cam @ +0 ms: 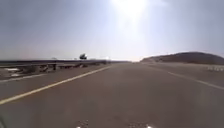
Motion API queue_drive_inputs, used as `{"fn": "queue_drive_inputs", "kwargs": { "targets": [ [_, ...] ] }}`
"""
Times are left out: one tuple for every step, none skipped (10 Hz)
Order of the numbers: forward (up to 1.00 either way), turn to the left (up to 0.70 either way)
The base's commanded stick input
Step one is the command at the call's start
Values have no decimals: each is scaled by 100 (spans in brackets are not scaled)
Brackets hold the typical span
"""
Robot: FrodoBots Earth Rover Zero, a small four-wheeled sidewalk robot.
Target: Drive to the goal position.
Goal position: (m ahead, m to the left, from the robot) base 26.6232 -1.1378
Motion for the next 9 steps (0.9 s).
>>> {"fn": "queue_drive_inputs", "kwargs": {
  "targets": [
    [70,0],
    [70,0],
    [70,0],
    [70,0],
    [70,0],
    [70,0],
    [70,0],
    [70,0],
    [70,0]
  ]
}}
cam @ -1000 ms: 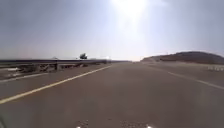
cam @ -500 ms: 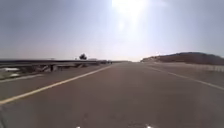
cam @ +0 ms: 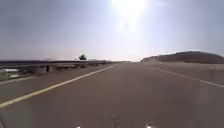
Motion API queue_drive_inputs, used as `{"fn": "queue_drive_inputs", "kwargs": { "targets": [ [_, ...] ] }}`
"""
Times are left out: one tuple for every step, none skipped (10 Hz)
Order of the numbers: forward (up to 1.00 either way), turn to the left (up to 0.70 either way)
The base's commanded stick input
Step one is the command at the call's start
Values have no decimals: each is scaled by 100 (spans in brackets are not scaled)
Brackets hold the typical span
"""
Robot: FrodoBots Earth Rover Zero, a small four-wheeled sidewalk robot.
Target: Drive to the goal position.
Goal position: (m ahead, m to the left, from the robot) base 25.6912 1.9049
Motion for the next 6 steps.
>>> {"fn": "queue_drive_inputs", "kwargs": {
  "targets": [
    [70,-31],
    [70,-35],
    [70,-7],
    [70,0],
    [70,0],
    [70,0]
  ]
}}
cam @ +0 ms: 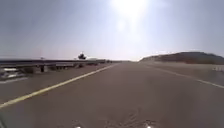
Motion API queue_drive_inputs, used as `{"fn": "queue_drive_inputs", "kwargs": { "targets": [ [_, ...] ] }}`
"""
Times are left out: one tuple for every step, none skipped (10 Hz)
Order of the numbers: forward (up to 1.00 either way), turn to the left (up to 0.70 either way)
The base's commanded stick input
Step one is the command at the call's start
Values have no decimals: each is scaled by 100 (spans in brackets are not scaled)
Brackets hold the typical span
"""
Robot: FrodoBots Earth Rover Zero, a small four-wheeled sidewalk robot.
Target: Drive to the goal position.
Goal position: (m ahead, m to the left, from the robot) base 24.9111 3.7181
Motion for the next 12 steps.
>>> {"fn": "queue_drive_inputs", "kwargs": {
  "targets": [
    [70,0],
    [70,0],
    [70,0],
    [70,0],
    [70,0],
    [70,0],
    [70,0],
    [70,0],
    [70,0],
    [70,0],
    [70,0],
    [70,0]
  ]
}}
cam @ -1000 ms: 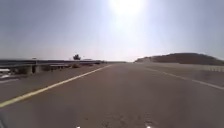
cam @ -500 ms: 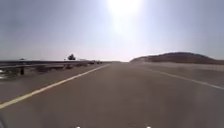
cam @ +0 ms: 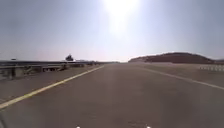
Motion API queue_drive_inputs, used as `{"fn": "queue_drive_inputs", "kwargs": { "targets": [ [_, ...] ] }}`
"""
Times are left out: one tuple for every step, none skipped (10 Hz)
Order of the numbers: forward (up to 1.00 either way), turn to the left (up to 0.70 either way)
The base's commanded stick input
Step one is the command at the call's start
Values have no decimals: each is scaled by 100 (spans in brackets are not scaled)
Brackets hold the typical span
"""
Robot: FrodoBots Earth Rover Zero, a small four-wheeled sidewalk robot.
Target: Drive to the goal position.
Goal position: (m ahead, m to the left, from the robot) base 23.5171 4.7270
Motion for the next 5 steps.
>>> {"fn": "queue_drive_inputs", "kwargs": {
  "targets": [
    [70,0],
    [70,0],
    [70,0],
    [70,0],
    [70,0]
  ]
}}
